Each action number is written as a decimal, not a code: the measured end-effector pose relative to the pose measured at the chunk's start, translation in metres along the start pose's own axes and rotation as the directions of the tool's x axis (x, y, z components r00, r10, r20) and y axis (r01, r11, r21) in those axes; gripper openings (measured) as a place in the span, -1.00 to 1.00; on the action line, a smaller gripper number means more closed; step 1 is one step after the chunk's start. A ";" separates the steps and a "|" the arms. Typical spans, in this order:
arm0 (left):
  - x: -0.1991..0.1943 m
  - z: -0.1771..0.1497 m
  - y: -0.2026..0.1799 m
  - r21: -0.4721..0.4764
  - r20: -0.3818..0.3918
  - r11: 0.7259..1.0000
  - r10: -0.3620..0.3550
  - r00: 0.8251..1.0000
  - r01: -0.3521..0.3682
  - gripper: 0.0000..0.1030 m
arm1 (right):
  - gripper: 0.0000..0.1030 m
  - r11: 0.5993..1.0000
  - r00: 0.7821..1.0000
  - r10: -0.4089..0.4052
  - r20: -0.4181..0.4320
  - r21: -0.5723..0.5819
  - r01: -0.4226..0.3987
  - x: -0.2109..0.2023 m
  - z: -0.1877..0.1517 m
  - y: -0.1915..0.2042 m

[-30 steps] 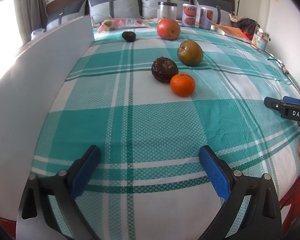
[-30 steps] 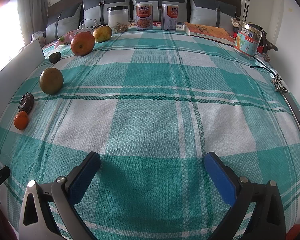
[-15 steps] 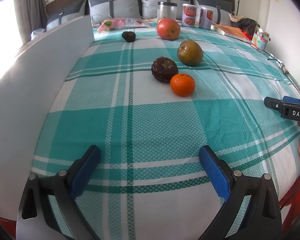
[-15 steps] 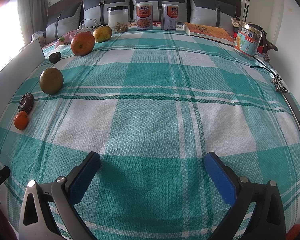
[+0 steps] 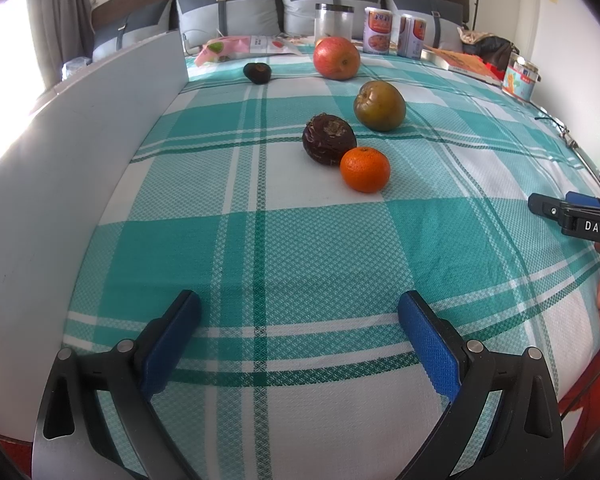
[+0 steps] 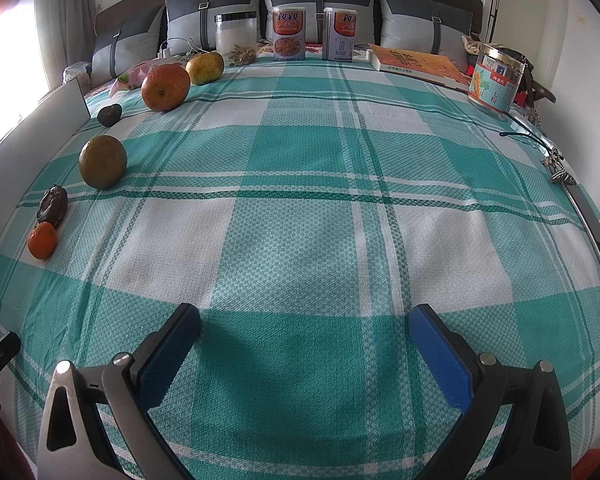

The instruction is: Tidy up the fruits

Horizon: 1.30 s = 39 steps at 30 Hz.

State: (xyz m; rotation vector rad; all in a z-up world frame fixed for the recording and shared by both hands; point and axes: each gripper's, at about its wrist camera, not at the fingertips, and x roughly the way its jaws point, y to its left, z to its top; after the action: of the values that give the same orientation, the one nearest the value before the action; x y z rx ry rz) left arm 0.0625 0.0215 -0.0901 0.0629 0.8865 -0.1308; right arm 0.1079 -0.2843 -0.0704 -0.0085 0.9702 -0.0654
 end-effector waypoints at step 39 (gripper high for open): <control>-0.001 0.003 0.007 -0.007 -0.026 0.999 -0.049 0.998 0.049 0.91 | 1.00 1.000 1.000 0.001 -0.001 0.001 -0.001 0.000 0.000 0.000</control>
State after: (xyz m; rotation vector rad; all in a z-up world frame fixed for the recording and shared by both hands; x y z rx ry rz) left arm 0.0652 0.0281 -0.0879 0.0373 0.9152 -0.1730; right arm 0.1083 -0.2844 -0.0704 -0.0068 0.9713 -0.0645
